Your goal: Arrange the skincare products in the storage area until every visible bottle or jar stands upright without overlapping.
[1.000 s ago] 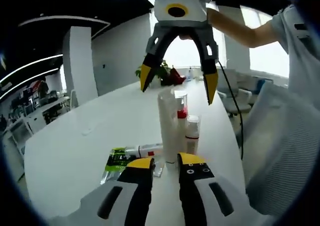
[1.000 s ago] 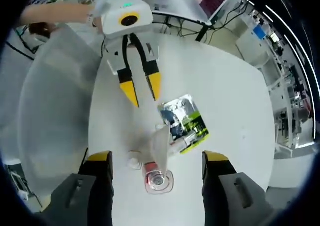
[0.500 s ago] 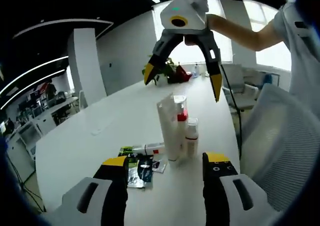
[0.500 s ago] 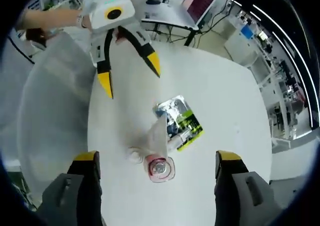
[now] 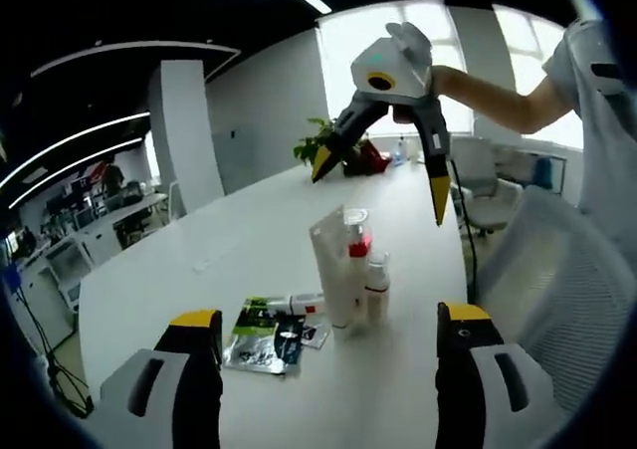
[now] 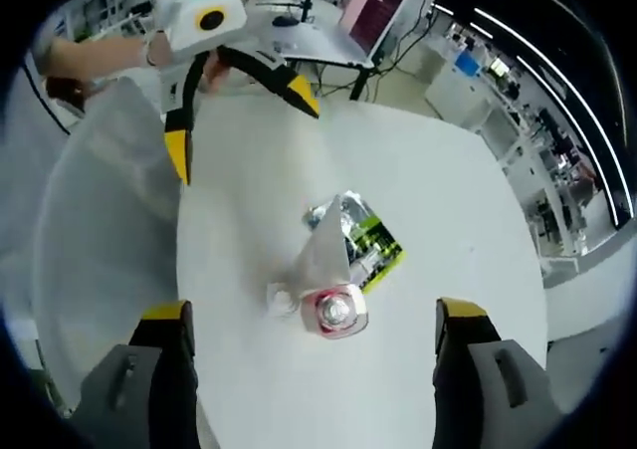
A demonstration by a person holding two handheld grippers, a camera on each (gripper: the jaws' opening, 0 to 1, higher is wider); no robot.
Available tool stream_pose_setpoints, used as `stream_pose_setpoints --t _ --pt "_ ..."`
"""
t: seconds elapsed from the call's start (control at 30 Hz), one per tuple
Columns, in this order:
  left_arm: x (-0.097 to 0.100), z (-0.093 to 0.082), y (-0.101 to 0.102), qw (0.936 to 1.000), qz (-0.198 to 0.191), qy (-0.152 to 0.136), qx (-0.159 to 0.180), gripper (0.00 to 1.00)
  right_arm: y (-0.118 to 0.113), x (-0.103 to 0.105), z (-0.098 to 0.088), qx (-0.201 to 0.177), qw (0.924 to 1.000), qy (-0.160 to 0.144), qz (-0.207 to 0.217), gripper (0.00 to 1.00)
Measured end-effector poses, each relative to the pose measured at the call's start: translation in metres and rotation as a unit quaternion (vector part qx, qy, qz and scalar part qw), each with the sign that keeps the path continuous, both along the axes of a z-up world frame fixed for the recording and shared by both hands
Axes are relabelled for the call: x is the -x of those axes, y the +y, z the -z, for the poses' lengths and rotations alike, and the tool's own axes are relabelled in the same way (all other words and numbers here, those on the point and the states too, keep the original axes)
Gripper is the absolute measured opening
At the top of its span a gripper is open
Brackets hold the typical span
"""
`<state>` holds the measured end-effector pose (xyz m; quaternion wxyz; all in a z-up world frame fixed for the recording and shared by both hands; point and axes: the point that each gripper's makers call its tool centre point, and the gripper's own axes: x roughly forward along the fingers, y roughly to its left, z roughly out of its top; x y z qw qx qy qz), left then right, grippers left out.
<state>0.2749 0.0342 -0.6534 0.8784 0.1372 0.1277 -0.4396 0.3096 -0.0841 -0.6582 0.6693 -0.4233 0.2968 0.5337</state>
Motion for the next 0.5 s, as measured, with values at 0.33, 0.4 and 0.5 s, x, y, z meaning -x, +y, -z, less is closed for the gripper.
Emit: stream_pose_setpoints --t 0.33,0.4,0.5 --pt "-0.003 0.000 0.008 0.9974 -0.052 0.031 0.038 0.99 -0.016 0.021 0.007 -0.023 0.9995 0.002 0.024 1.00" --pt "-0.002 -0.001 0.007 0.9959 -0.059 0.042 0.054 0.99 -0.020 0.025 0.008 -0.025 0.9993 0.003 0.028 1.00" --pt "0.000 -0.003 0.008 0.9949 -0.064 0.041 0.066 0.99 -0.022 0.027 0.007 -0.036 0.9987 0.003 0.035 1.00"
